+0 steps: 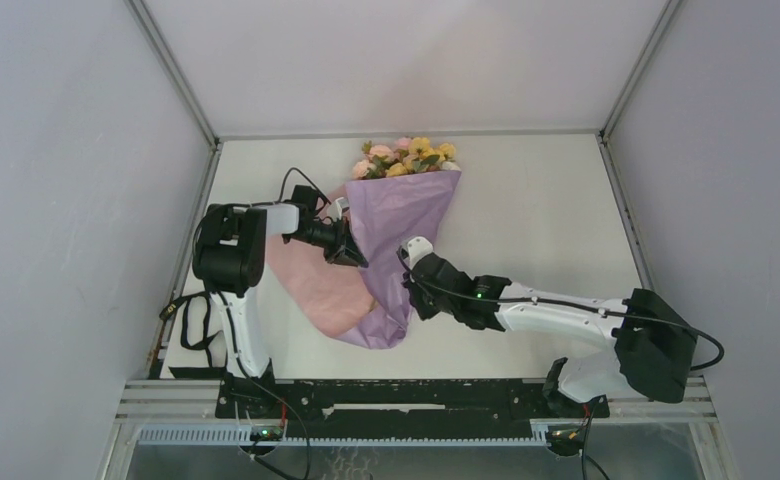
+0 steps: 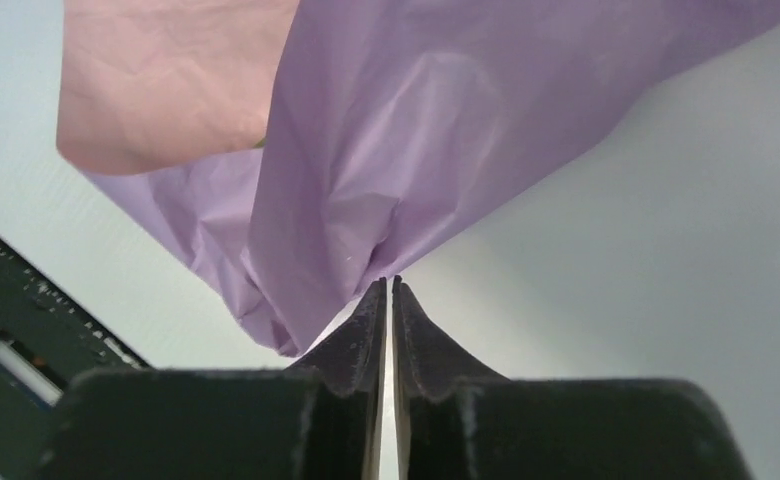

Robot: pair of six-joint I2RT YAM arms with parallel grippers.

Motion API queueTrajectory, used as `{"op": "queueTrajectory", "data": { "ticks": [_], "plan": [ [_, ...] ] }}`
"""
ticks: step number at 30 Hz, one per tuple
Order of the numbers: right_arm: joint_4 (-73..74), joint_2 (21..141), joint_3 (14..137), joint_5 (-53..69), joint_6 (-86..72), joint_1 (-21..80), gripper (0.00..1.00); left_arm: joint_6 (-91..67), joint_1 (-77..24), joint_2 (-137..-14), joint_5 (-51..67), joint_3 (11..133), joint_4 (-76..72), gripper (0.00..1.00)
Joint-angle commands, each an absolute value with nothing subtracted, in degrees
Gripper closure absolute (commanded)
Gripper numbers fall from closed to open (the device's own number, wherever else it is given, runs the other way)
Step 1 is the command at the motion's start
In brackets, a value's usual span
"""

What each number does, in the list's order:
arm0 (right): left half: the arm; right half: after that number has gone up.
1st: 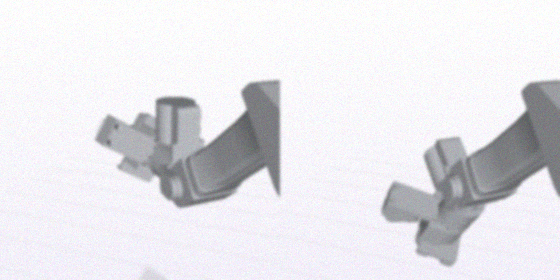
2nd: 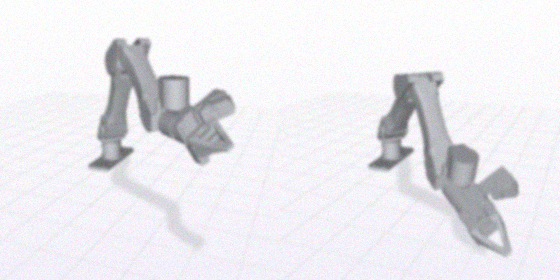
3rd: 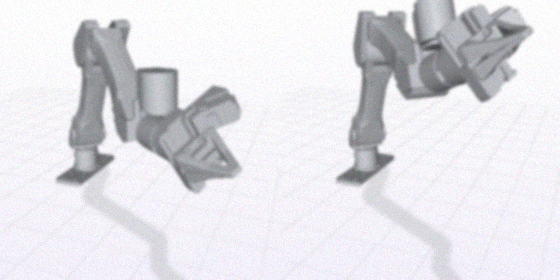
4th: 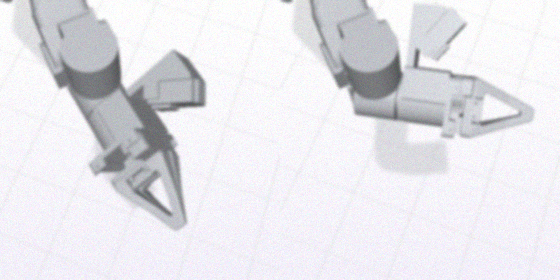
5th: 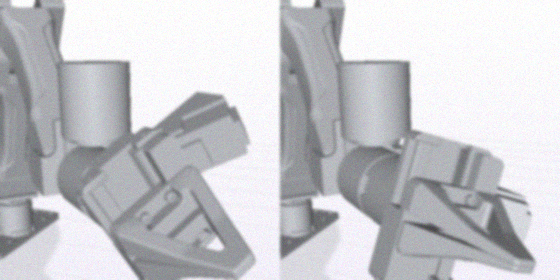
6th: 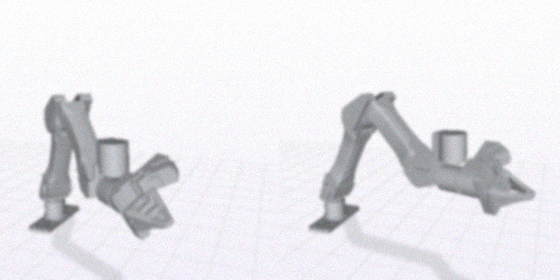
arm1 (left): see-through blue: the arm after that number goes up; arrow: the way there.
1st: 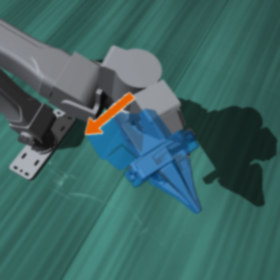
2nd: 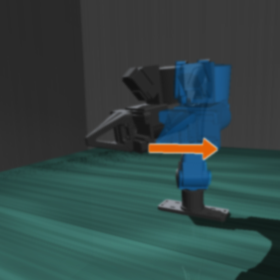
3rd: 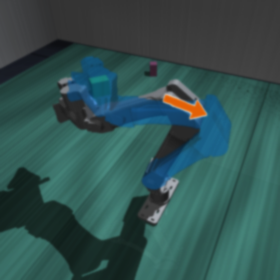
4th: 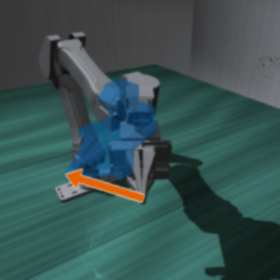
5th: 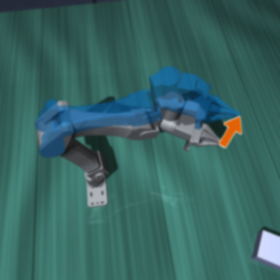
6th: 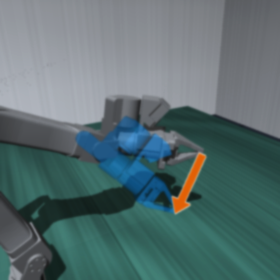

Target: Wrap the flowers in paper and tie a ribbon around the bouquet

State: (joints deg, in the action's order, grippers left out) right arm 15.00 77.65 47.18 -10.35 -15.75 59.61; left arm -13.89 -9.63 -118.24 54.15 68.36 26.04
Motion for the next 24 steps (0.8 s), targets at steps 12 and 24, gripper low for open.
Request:
{"op": "queueTrajectory", "data": {
  "ticks": [12,24],
  "plan": [
    [-2.29,92.21,45.92,-1.21,-21.69,66.25,1.0,-12.48,-9.98,-118.61,54.63,67.24,26.31,1.0],
    [6.77,95.22,45.0,-5.75,-24.99,72.74,1.0,-12.47,-9.93,-119.57,53.74,67.76,26.3,1.0]
  ]
}}
